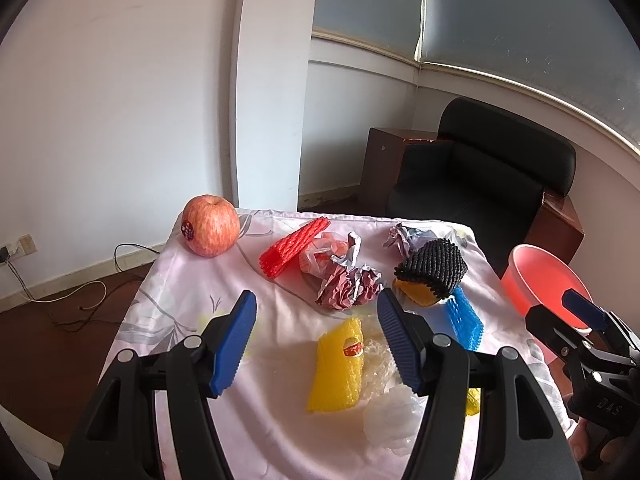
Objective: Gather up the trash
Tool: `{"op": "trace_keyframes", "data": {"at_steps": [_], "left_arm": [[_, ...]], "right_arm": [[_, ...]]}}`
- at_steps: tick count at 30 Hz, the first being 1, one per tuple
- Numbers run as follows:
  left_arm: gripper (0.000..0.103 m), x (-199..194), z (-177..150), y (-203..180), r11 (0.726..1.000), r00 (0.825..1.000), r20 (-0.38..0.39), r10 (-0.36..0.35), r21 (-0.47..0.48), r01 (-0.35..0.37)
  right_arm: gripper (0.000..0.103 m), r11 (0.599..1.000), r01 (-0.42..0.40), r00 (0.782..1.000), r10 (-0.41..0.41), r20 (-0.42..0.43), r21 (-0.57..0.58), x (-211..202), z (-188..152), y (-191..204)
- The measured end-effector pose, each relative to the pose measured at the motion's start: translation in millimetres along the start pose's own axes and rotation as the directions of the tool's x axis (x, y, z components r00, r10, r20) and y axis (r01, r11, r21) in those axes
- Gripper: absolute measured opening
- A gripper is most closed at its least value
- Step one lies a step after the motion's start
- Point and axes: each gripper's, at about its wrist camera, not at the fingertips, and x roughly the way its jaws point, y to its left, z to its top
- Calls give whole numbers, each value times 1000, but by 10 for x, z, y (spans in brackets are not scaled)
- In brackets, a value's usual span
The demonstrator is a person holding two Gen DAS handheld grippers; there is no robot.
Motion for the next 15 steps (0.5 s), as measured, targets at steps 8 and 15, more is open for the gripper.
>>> {"op": "trace_keyframes", "data": {"at_steps": [8,15], "left_arm": [[62,-23,0,129,997,997,-25,-75,-30,74],[62,-118,-107,76,975,974,-56,-221,2,221]], "right_arm": [[97,1000,12,1000,-12,-17,12,-5,-53,-84],[89,1000,3,998,-3,-63,7,43,-149,-129]]}}
